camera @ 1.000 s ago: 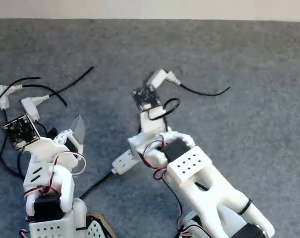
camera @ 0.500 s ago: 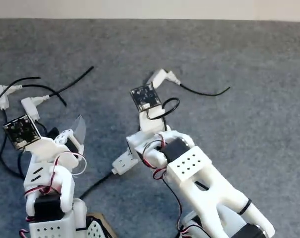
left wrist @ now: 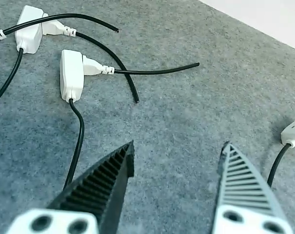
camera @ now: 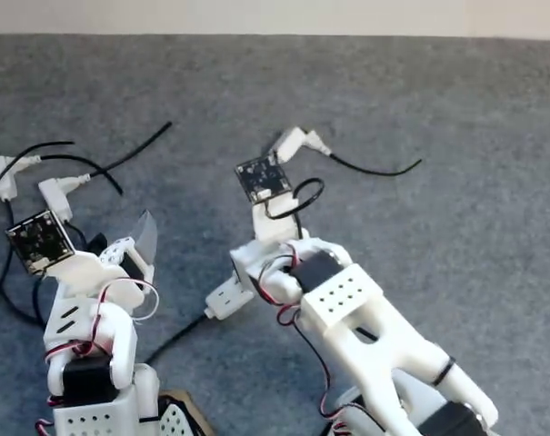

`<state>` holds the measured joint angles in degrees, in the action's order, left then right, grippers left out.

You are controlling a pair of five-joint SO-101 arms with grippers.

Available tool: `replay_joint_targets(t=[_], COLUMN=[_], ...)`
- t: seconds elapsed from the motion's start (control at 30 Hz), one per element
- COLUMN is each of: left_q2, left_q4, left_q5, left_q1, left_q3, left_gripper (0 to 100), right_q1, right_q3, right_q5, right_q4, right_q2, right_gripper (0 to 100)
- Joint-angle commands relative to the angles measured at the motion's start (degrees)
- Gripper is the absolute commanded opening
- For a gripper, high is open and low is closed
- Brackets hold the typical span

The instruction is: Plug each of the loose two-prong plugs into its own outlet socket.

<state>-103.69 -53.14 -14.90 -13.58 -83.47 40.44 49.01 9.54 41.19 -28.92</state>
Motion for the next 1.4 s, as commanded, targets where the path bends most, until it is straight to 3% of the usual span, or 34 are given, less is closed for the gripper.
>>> replay_joint_targets(t=[0.0,0.37,0.7,1.1,1.37], left_q2=[-0.1,-0.1,-0.1,-0.1,-0.1], left_q4=[1.0,1.0,1.0,1.2,1.2], left_q5=[0.4,0.4,0.4,0.4,0.4], left_q1=[1.2,1.2,2.4,2.4,2.4], left_q3=[0.2,0.2,-0.3,-0.8,-0.8], left_gripper=[28,28,28,28,28], right_q1=[0.0,0.1,6.7,12.4,12.0], right_q3=[-1.5,1.5,6.8,12.7,14.2], right_q5=[-0.7,-0.8,-2.8,-8.3,-11.8], right_q4=[-1.2,-1.2,-3.3,-5.8,-5.3], right_q2=[1.5,2.0,2.1,2.2,2.2], right_gripper=[0.5,0.5,0.5,0.5,0.5])
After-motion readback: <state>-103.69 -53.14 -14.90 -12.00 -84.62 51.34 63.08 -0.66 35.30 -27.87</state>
